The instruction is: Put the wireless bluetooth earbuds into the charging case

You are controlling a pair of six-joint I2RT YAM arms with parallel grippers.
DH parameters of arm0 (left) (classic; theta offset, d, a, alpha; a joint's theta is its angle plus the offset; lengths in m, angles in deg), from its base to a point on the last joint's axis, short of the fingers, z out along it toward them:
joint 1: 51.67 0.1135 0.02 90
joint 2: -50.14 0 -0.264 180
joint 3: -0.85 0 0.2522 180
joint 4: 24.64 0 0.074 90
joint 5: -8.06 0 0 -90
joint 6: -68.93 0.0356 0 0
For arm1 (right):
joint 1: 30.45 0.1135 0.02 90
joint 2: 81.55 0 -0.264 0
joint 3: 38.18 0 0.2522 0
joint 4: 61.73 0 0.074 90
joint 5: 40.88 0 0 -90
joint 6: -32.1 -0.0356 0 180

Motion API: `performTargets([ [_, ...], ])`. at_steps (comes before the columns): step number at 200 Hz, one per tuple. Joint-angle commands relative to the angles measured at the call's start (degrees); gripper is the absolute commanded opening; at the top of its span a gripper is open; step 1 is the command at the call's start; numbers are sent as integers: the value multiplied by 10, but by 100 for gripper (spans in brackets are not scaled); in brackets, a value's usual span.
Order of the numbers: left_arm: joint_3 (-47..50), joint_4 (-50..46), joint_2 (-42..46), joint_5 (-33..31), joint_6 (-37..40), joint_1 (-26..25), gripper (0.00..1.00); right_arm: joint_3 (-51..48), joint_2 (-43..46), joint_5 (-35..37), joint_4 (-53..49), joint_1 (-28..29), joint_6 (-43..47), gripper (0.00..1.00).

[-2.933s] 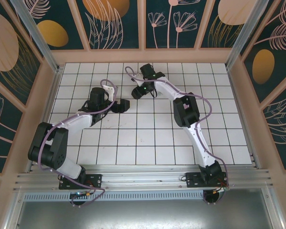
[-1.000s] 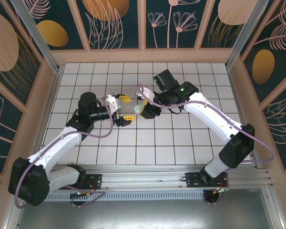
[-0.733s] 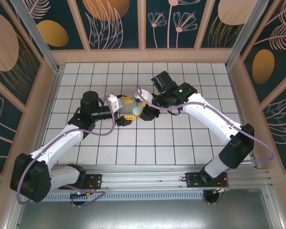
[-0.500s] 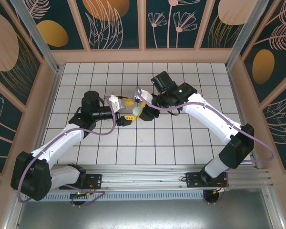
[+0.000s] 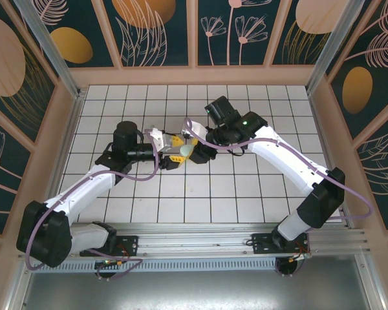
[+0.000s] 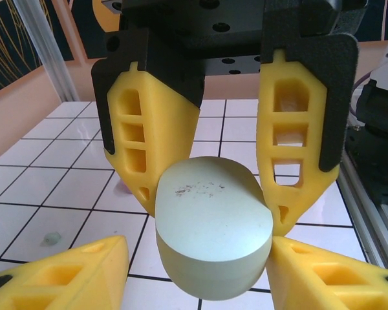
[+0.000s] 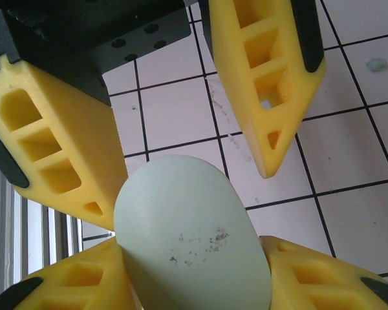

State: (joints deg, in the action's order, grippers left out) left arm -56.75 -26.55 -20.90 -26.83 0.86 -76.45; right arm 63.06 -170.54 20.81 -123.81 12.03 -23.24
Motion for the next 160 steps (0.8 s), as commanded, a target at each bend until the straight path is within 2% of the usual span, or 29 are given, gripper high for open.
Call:
performTargets([
  [1,-13,1,-8,10,13,-4,57,18,14,-14,-5,6,18,36],
  [79,-9,9,-6,7,13,-5,60,7,20,-7,-5,6,24,36],
  [160,-13,28,-12,14,-9,-5,39,-2,35,-26,17,5,19,36],
])
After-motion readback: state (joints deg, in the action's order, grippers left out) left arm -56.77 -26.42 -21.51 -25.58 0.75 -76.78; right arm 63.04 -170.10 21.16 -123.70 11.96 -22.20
